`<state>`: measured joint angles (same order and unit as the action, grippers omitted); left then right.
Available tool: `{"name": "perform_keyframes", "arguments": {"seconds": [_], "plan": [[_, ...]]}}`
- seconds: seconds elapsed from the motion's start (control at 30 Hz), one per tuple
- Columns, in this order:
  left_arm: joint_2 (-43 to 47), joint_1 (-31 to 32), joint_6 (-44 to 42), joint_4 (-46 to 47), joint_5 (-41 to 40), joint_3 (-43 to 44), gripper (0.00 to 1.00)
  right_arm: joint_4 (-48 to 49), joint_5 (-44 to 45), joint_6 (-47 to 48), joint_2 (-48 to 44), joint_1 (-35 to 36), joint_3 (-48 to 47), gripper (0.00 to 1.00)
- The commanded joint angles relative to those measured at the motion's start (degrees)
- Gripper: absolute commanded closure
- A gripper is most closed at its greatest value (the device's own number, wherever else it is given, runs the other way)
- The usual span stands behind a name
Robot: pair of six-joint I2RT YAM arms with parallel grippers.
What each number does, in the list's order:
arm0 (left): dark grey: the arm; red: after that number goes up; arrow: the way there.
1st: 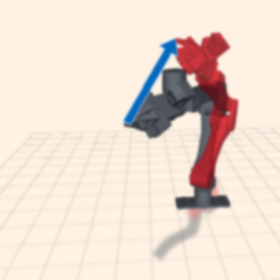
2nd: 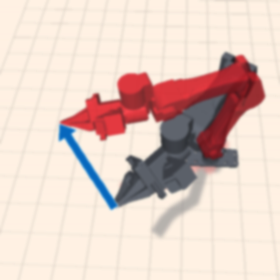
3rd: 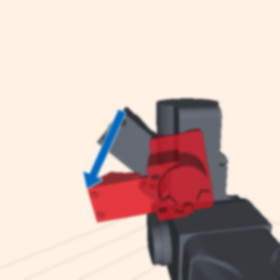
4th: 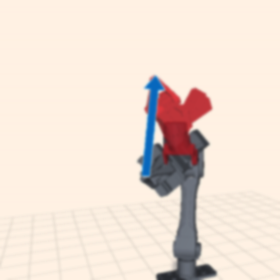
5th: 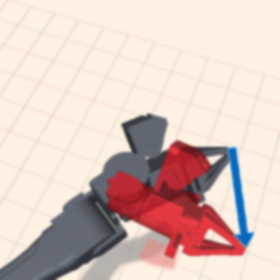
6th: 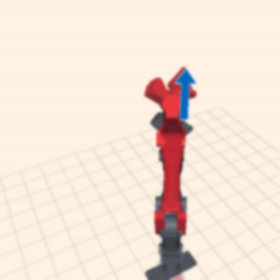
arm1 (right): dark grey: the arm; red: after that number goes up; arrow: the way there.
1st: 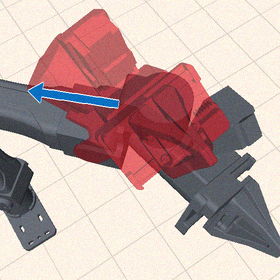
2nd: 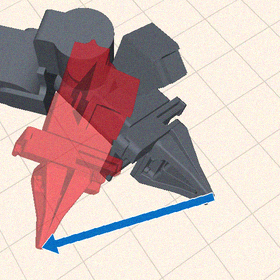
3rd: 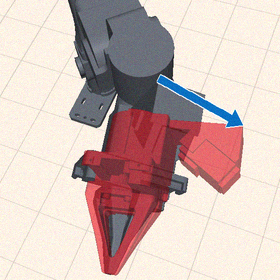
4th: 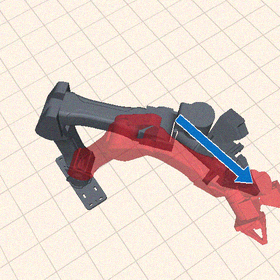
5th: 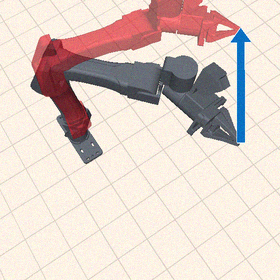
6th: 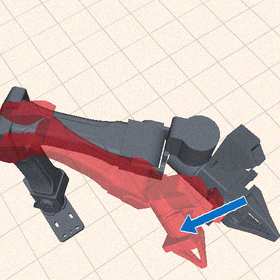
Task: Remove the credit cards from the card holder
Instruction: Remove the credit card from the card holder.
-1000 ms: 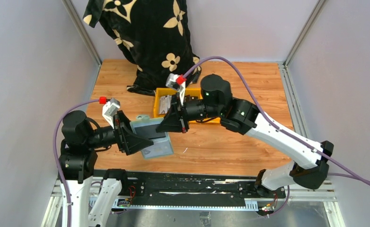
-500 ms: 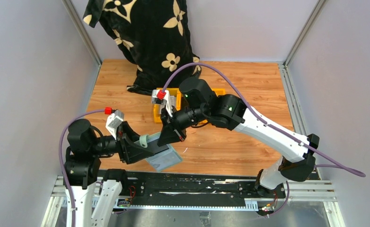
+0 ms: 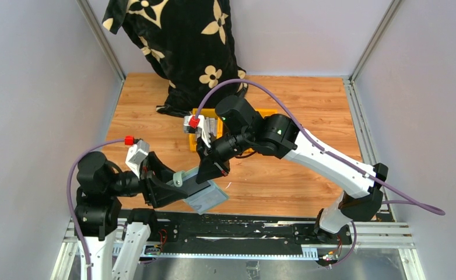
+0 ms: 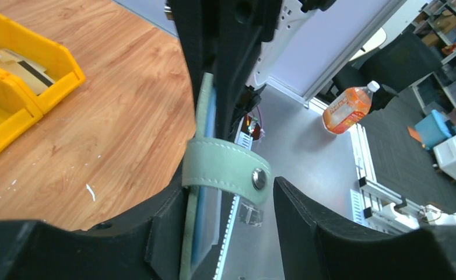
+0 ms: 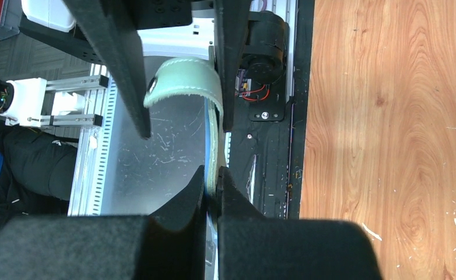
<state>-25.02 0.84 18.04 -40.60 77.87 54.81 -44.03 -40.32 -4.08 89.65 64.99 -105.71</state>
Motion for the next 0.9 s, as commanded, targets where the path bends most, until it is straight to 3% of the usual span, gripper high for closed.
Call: {"name": "perform_keyframes", "arguments": {"seconds": [0.0,0.43,0.67,0.87], "plan": [[3.81,0.13,3.03,-0.07,2.96,-0.05,0.44,-2.41,-1.67,1.7,0.22,0.75,-3.21,1.0],[3.22,0.13,2.34,-0.01,3.27,-1.28,0.52,-0.66,-4.77,0.47,-0.91,0.78,-3.19,1.0],[3.1,0.13,1.46,-0.06,1.96,-2.12,0.75,0.16,-5.85,0.38,-1.64,0.84,-3.17,1.0],[-1.19,0.13,1.22,-0.18,1.51,1.29,0.76,0.25,-5.62,0.85,-0.28,2.15,-1.89,1.0]]}}
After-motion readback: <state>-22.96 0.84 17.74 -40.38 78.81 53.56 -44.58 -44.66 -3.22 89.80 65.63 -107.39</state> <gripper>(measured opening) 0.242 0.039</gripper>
